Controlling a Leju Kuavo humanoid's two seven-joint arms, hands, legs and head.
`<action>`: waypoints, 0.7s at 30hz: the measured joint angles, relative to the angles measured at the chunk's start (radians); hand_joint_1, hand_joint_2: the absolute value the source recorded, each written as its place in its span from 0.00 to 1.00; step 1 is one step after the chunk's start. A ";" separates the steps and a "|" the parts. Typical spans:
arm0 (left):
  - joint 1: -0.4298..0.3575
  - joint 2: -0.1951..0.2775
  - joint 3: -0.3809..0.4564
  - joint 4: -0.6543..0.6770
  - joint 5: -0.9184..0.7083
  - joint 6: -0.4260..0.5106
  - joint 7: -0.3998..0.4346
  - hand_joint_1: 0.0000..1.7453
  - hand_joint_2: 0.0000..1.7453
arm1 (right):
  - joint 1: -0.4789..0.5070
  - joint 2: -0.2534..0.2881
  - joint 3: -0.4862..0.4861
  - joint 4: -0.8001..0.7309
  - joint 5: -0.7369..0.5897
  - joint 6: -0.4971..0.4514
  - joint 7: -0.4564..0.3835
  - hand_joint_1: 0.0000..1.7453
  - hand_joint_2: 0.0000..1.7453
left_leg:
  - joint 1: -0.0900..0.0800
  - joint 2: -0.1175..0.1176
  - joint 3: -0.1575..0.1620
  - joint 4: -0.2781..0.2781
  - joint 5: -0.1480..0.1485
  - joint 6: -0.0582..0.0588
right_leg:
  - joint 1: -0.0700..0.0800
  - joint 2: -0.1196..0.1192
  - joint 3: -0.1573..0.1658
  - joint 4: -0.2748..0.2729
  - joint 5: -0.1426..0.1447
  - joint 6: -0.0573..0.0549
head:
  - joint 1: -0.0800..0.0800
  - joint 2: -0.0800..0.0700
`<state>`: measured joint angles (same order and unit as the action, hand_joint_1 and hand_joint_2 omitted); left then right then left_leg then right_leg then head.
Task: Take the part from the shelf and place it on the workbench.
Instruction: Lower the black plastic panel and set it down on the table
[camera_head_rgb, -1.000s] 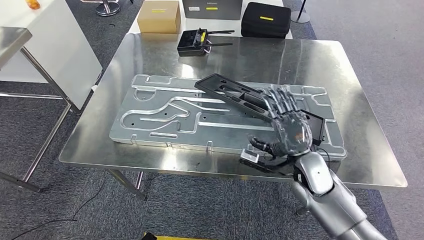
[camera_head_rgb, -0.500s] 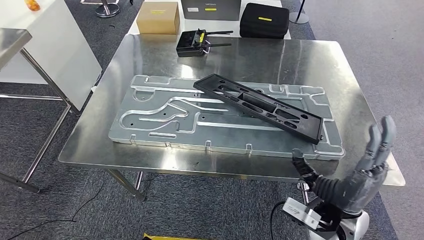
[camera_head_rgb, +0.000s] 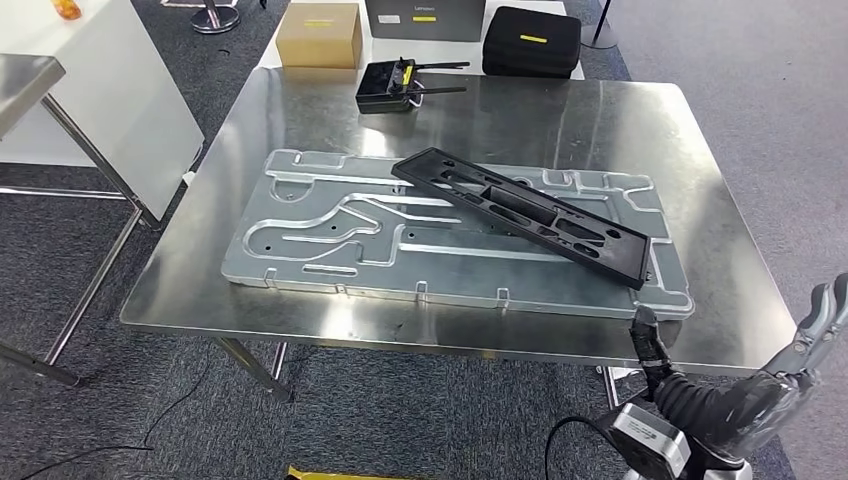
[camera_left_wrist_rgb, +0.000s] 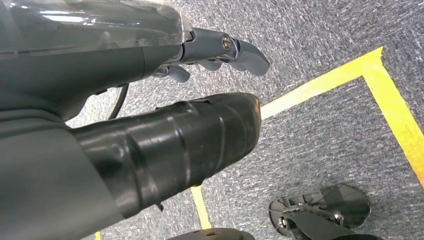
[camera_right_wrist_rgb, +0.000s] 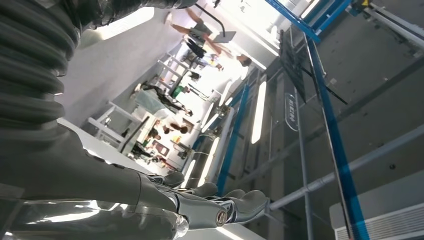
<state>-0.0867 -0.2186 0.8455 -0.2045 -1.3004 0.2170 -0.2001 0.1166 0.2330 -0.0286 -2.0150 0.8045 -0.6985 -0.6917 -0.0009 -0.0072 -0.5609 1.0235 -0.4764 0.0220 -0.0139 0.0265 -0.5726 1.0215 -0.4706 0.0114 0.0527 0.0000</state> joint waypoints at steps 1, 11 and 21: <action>0.000 0.000 0.000 0.000 0.002 0.001 -0.001 0.00 0.00 | 0.004 0.004 0.000 0.000 -0.001 0.000 0.000 0.00 1.00 | 0.002 0.000 0.002 -0.005 0.003 0.004 | 0.002 0.001 0.002 -0.003 0.001 0.003 | 0.000 0.000; 0.007 -0.007 0.001 0.000 0.008 0.007 -0.003 0.00 0.00 | 0.029 0.013 0.000 0.003 -0.010 -0.001 -0.001 0.00 1.00 | 0.016 0.018 0.017 -0.028 0.013 0.015 | -0.013 -0.025 -0.061 0.136 -0.045 0.024 | 0.002 0.000; 0.008 -0.008 0.002 0.000 0.010 0.008 -0.007 0.00 0.00 | 0.032 0.028 0.000 0.007 -0.009 -0.002 -0.002 0.00 1.00 | 0.017 0.016 -0.050 0.149 -0.111 -0.037 | -0.006 -0.024 -0.008 0.002 0.008 -0.025 | 0.000 0.000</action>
<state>-0.0787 -0.2266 0.8476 -0.2045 -1.2908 0.2253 -0.2068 0.1487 0.2609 -0.0290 -2.0082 0.7959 -0.7000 -0.6933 0.0165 0.0084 -0.6108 1.1729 -0.5871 -0.0148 -0.0203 0.0026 -0.5807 1.0232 -0.4623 -0.0138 0.0529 0.0000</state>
